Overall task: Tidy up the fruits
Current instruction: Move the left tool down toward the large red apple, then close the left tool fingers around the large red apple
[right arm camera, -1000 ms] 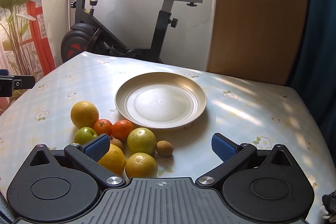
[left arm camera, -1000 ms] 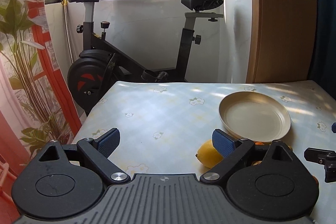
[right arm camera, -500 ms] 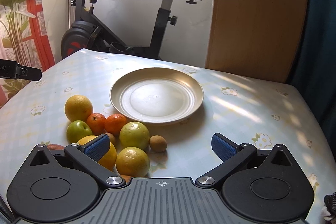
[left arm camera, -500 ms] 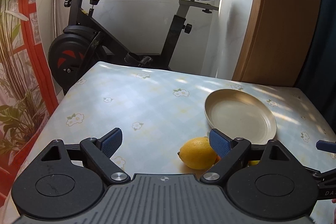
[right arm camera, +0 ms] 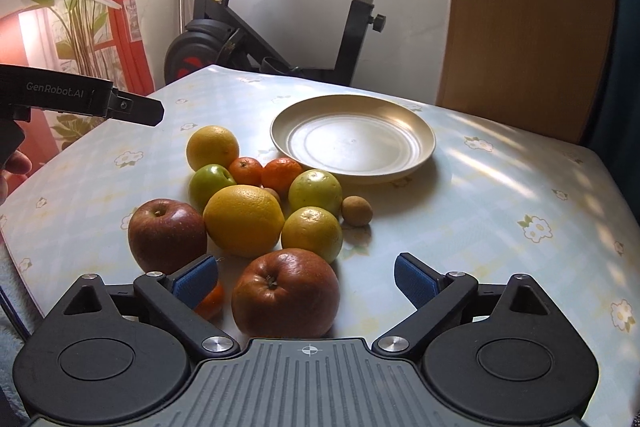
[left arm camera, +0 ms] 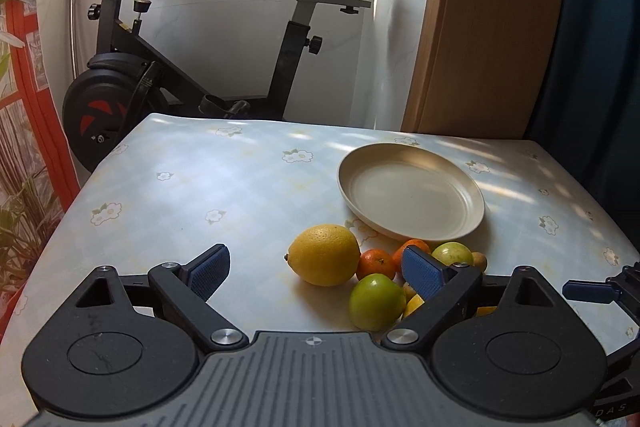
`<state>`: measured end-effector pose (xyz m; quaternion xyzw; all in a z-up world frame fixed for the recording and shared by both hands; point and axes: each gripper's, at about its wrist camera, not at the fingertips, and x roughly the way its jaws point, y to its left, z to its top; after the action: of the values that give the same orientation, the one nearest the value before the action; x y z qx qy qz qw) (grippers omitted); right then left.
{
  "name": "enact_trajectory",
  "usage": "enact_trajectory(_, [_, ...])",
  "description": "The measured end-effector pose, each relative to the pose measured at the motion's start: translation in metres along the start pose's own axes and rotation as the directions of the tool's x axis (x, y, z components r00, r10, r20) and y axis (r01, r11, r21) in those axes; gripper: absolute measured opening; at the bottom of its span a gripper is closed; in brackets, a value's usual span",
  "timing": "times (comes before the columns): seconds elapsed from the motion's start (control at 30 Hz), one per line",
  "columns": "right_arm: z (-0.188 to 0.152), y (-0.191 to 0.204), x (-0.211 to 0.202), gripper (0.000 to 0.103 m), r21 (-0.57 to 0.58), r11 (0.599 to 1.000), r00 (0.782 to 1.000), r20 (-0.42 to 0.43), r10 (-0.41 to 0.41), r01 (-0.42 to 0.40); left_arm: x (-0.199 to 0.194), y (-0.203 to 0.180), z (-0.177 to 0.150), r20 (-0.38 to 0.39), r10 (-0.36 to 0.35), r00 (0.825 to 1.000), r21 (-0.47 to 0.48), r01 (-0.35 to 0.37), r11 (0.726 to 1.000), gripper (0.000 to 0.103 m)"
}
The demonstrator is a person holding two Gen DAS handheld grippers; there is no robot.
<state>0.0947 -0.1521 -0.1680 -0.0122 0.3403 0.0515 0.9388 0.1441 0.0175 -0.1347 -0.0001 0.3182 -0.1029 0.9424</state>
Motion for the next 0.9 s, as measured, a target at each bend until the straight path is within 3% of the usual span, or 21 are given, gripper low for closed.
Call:
enact_trajectory(0.1, [-0.005, 0.005, -0.001, 0.086, -0.014, 1.0, 1.0, -0.006, 0.006, -0.006, -0.001, -0.002, -0.003, -0.013, -0.056, 0.998, -0.008, 0.056, 0.998, 0.094])
enact_trajectory(0.17, [-0.009, 0.005, 0.0, 0.077, -0.019, 1.0, 1.0, -0.009, 0.004, -0.004, 0.0, -0.007, -0.006, -0.016, -0.047, 0.999, 0.005, 0.047, 0.999, 0.094])
enact_trajectory(0.27, [-0.013, 0.005, 0.002, 0.074, -0.017, 1.0, 1.0, -0.02, 0.008, -0.009, 0.001, -0.016, -0.01, -0.03, -0.045, 0.999, 0.044, 0.046, 0.998, 0.093])
enact_trajectory(0.47, [-0.02, 0.003, 0.008, 0.071, -0.025, 1.0, 0.999, -0.038, 0.009, -0.01, 0.002, -0.035, -0.018, -0.047, -0.067, 0.997, 0.143, 0.073, 0.987, 0.08])
enact_trajectory(0.57, [-0.025, 0.003, 0.012, 0.067, -0.034, 0.999, 0.999, -0.047, 0.009, -0.011, 0.005, -0.045, -0.021, -0.066, -0.099, 0.993, 0.183, 0.11, 0.977, 0.067])
enact_trajectory(0.9, [-0.032, 0.002, 0.021, 0.062, -0.043, 0.999, 0.999, -0.045, 0.029, -0.031, 0.023, -0.072, -0.027, -0.165, -0.262, 0.951, 0.217, 0.294, 0.931, 0.055])
